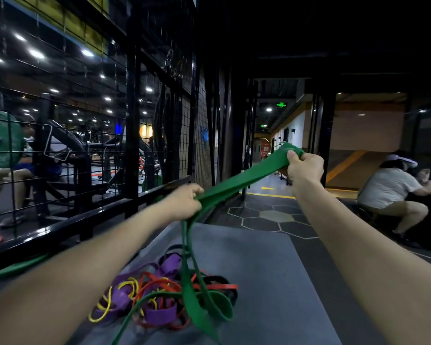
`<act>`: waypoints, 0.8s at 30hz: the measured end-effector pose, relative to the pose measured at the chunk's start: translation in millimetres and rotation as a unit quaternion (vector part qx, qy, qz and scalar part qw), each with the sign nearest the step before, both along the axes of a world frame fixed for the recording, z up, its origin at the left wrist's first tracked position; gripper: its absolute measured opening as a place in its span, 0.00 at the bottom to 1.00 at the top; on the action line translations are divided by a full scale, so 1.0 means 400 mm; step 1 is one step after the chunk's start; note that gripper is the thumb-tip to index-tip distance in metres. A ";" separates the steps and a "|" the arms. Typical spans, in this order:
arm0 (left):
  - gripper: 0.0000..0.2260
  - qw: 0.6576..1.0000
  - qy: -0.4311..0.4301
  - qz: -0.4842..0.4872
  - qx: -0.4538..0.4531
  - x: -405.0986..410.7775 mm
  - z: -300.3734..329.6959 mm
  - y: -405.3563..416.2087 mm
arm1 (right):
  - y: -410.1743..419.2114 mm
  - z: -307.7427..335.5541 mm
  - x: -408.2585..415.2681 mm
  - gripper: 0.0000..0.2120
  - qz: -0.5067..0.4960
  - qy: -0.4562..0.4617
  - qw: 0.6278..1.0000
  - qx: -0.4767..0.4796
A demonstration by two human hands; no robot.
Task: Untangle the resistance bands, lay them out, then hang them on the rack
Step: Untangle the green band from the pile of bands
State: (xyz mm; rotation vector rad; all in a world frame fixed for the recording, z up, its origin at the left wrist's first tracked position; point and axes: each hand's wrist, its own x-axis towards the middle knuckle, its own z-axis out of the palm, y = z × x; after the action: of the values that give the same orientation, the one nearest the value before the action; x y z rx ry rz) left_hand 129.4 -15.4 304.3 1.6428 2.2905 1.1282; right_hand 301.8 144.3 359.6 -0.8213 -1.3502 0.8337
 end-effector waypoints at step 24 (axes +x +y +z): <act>0.07 0.989 -0.121 -0.057 -0.064 -0.015 -0.014 0.019 | -0.134 -0.149 -0.069 0.30 0.135 -0.471 0.846 0.212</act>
State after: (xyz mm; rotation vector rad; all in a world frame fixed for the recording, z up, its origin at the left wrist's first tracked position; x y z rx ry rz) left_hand 123.5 -7.8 298.6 1.4806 2.0455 1.0665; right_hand 274.2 90.7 299.9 -0.7022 -2.4630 0.2634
